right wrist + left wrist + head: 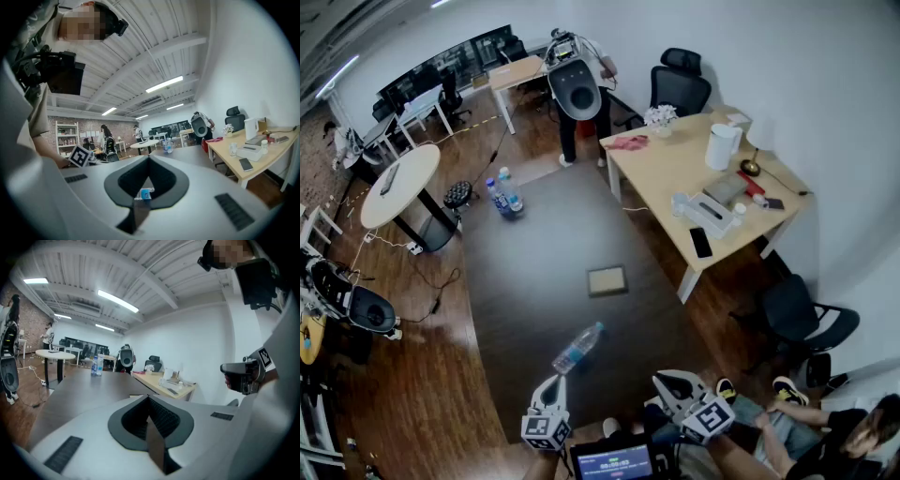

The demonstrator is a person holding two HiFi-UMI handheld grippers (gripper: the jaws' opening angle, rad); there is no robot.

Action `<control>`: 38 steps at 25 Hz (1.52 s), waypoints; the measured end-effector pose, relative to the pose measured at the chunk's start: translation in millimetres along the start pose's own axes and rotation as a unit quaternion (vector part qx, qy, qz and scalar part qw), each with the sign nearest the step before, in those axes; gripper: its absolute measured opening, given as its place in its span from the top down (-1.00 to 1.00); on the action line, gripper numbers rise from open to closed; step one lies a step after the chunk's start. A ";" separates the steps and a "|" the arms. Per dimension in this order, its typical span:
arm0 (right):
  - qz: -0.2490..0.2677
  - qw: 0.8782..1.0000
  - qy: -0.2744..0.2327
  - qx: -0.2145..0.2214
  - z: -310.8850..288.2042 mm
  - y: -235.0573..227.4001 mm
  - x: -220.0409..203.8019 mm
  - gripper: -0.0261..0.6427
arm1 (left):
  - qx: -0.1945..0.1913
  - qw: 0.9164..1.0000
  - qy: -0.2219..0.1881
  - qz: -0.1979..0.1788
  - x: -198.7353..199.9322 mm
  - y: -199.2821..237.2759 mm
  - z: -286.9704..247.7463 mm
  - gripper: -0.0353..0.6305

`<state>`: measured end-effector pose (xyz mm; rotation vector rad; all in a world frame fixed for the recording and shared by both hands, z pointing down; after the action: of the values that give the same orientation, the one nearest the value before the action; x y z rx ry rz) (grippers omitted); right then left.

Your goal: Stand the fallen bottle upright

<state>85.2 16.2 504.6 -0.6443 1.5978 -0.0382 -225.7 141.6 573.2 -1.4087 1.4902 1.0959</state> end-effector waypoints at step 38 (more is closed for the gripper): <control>-0.055 0.996 0.024 -0.064 -39.0 -48.5 -26.1 0.86 | -0.151 0.899 0.327 -0.248 -86.6 43.7 -212.2 0.17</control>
<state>67.1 -27.0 553.2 -0.8366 1.6197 -0.0330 -260.5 -32.9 724.1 -2.3847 1.2812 0.5547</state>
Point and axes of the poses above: the fingertips, and each gripper's own axes: z backward along the fingers, y to its left, x out of its top, the point moved 10 cm from there along z, backward along the fingers, and after that the axes turned 12 degrees about -z, right-handed, at the moved point
